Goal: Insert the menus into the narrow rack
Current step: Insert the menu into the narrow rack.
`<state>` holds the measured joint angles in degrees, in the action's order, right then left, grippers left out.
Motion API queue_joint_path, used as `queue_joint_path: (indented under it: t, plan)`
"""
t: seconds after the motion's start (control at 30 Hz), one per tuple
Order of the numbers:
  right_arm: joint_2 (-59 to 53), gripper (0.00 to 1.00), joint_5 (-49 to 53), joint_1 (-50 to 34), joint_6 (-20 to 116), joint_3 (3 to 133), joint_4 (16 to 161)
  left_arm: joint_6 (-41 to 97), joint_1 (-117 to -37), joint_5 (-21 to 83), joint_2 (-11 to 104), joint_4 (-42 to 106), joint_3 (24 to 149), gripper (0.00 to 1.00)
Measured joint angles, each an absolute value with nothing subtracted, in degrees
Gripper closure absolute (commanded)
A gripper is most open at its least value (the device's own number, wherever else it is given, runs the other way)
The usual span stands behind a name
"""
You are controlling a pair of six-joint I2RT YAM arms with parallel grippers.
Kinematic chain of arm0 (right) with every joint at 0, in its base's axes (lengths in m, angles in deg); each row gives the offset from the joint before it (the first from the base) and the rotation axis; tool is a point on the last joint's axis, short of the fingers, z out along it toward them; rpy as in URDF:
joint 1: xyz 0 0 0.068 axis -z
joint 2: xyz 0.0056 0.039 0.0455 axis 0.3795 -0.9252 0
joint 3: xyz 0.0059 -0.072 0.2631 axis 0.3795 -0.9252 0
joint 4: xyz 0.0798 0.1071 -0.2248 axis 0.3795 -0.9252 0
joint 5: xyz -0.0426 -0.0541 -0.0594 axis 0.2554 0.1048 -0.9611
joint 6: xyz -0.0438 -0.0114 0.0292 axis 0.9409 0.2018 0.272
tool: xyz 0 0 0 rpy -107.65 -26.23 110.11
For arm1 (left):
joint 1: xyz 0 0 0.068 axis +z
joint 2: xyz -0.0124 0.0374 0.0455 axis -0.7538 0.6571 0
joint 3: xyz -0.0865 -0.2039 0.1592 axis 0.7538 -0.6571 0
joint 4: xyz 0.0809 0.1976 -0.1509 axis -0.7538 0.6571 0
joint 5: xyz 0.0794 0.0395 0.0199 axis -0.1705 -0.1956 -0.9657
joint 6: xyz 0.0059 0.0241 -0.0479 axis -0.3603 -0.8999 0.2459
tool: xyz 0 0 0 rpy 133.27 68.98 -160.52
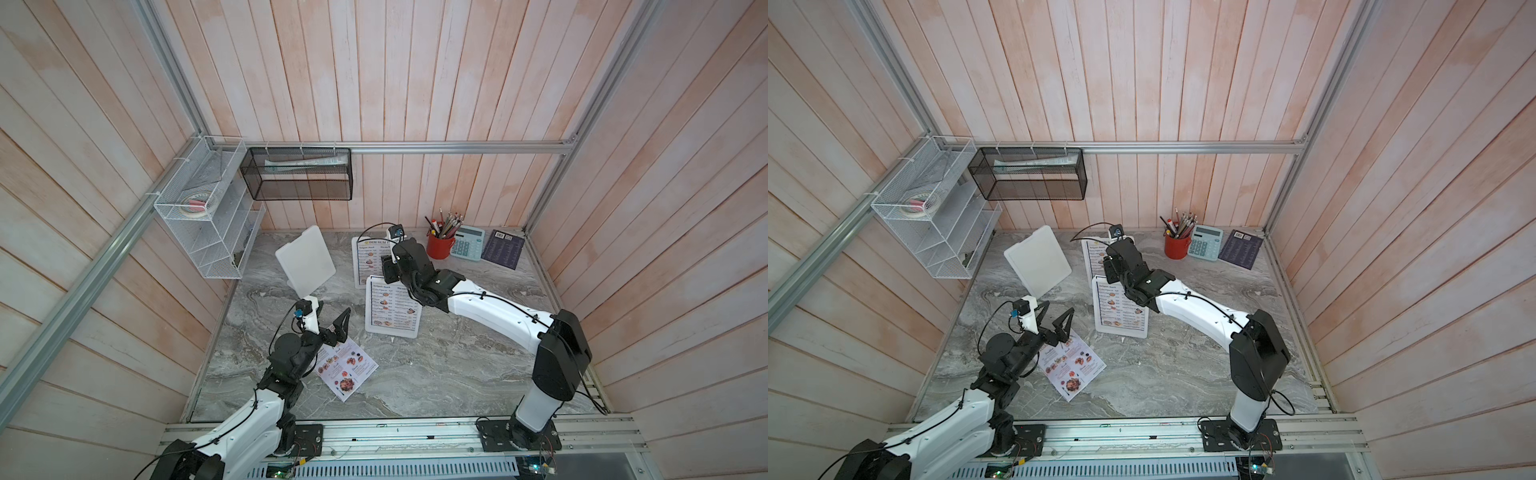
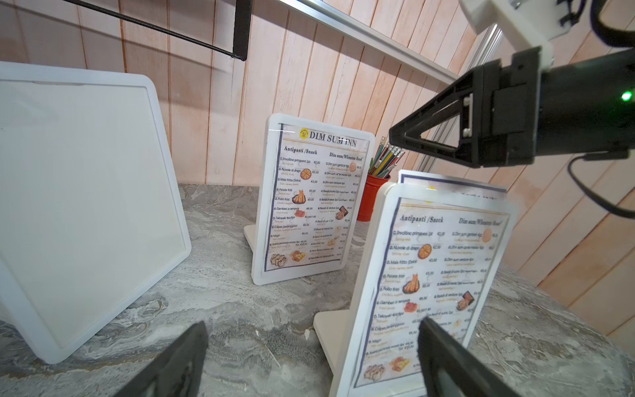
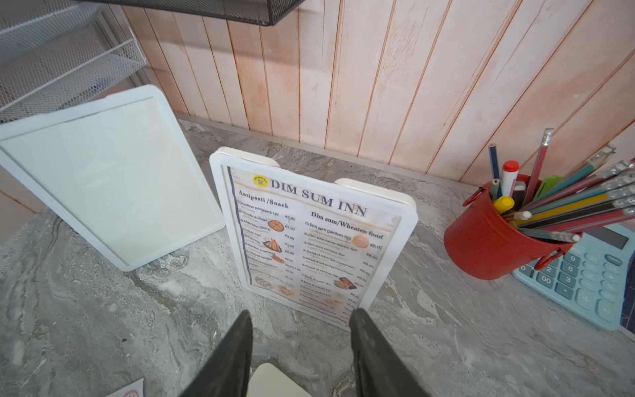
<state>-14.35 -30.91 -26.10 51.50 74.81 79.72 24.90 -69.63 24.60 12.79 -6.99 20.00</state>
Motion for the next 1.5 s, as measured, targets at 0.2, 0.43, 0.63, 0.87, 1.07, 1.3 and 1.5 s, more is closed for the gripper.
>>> queue_joint_path:
  t: [0.2, 0.43, 0.63, 0.87, 1.07, 1.3, 1.5]
  plan:
    - [-14.3, 0.53, -30.9, -26.6, 50.6, 74.0, 79.9, 24.9, -69.7, 24.6, 12.5, -7.2, 19.9, 0.03]
    - [-13.5, 0.53, -31.0, -27.0, 49.5, 70.7, 81.1, 24.9, -69.7, 24.6, 12.3, -7.4, 19.9, 0.03]
    - [-11.7, 0.53, -31.0, -27.2, 48.5, 68.0, 82.9, 24.9, -69.7, 24.6, 12.2, -7.4, 19.8, 0.03]
    - [-10.8, 0.53, -33.6, -27.2, 47.9, 66.8, 83.8, 24.9, -70.0, 24.6, 12.2, -7.4, 19.8, 0.03]
    - [-6.5, 0.53, -37.2, -26.4, 47.7, 64.1, 84.1, 24.9, -70.1, 24.6, 12.2, -7.4, 19.8, 0.03]
    - [-0.1, 0.54, -38.0, -23.2, 45.9, 55.6, 86.1, 24.9, -70.1, 24.6, 12.2, -7.4, 19.8, 0.03]
    - [1.0, 0.55, -37.7, -22.3, 44.4, 52.2, 88.8, 24.7, -70.1, 24.5, 12.2, -7.4, 19.8, 0.02]
